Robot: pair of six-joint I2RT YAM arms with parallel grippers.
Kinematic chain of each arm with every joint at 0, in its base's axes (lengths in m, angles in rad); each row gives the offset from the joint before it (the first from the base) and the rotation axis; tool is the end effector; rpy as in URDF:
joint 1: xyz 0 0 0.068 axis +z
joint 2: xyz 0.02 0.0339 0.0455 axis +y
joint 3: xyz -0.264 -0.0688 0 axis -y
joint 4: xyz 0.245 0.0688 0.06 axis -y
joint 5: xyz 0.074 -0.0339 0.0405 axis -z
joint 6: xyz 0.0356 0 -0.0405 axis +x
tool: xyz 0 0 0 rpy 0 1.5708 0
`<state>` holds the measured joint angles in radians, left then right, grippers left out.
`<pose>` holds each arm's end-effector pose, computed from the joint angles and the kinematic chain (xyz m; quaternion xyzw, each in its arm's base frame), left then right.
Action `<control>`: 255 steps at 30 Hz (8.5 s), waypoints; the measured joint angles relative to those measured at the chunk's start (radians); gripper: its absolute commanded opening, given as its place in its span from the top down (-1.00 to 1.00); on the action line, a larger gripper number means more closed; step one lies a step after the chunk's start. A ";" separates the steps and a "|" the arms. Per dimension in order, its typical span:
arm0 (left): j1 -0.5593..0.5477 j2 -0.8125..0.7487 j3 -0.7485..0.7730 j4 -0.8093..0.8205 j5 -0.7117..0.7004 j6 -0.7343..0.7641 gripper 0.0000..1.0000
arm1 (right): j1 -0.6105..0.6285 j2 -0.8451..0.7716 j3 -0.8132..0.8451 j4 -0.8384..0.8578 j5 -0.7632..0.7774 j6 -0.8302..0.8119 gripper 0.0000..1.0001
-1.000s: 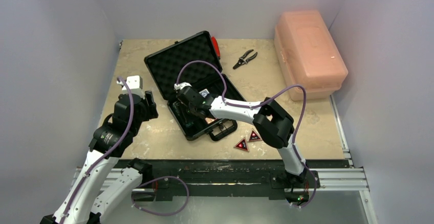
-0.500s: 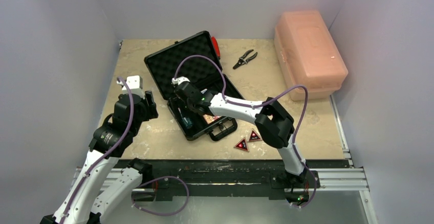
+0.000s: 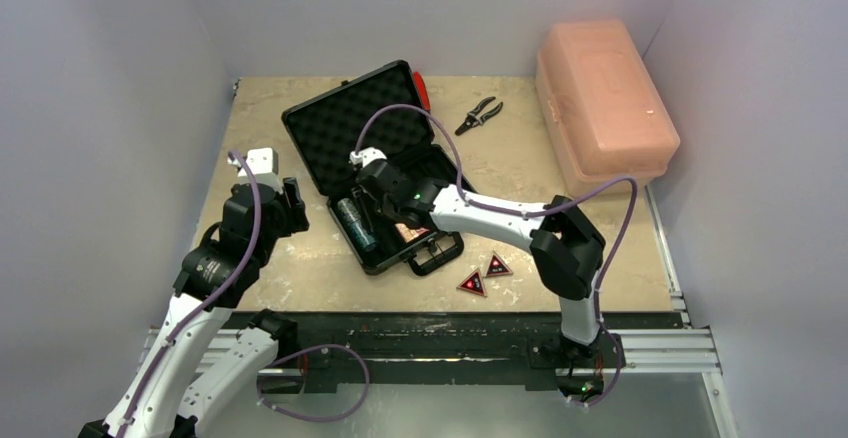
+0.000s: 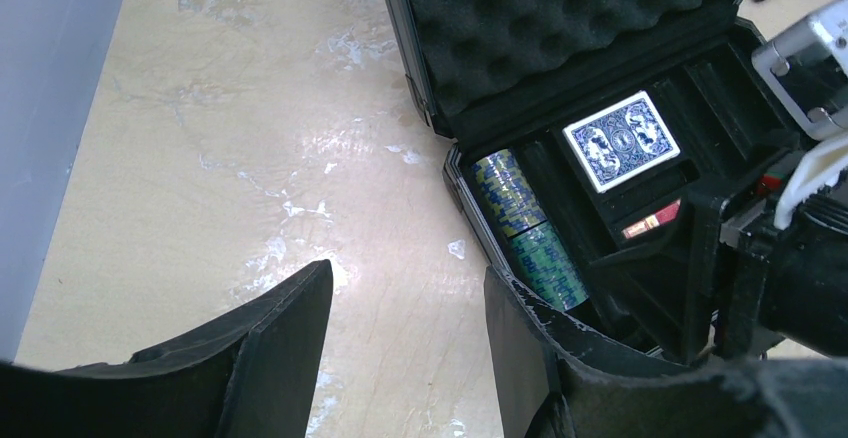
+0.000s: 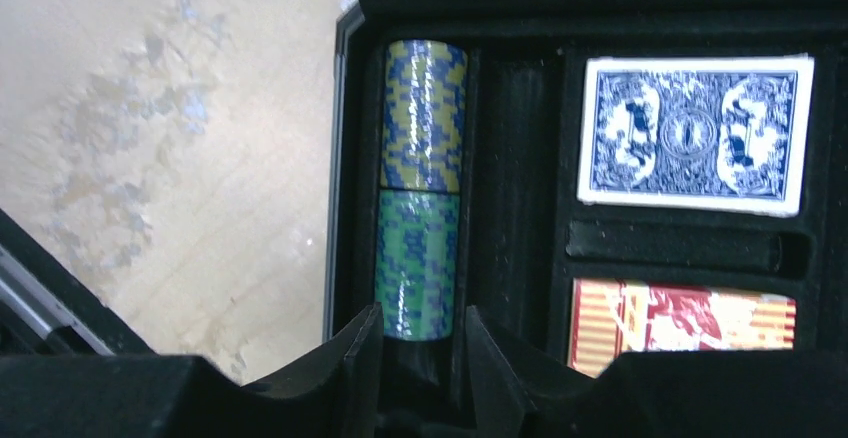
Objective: Pack up texas hold em set
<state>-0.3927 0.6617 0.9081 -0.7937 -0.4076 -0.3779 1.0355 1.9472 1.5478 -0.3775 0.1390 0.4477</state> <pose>0.1216 -0.0351 0.3381 -0.0928 0.8546 -0.0167 0.5107 0.2307 0.3794 0.2424 -0.2408 0.8883 0.2133 0.3276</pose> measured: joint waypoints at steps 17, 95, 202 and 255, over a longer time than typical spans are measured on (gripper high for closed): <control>0.000 -0.010 0.000 0.000 0.003 0.000 -0.14 | 0.007 -0.032 -0.167 0.057 -0.089 0.033 0.64; 0.000 -0.028 0.000 0.008 -0.016 0.000 -0.10 | 0.019 -0.538 -0.322 -0.145 0.215 0.061 -0.26; 0.000 -0.024 0.000 -0.010 -0.042 0.003 -0.13 | -0.296 -0.641 -0.818 -0.312 0.225 0.717 -0.98; 0.000 -0.033 0.000 -0.016 -0.042 0.003 -0.13 | -0.298 -0.484 -0.766 -0.349 0.192 0.714 -0.54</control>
<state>-0.3927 0.6289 0.9085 -0.8093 -0.4500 -0.3744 0.7372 1.4631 0.7822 -0.7269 0.3313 1.1618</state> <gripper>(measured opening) 0.565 0.788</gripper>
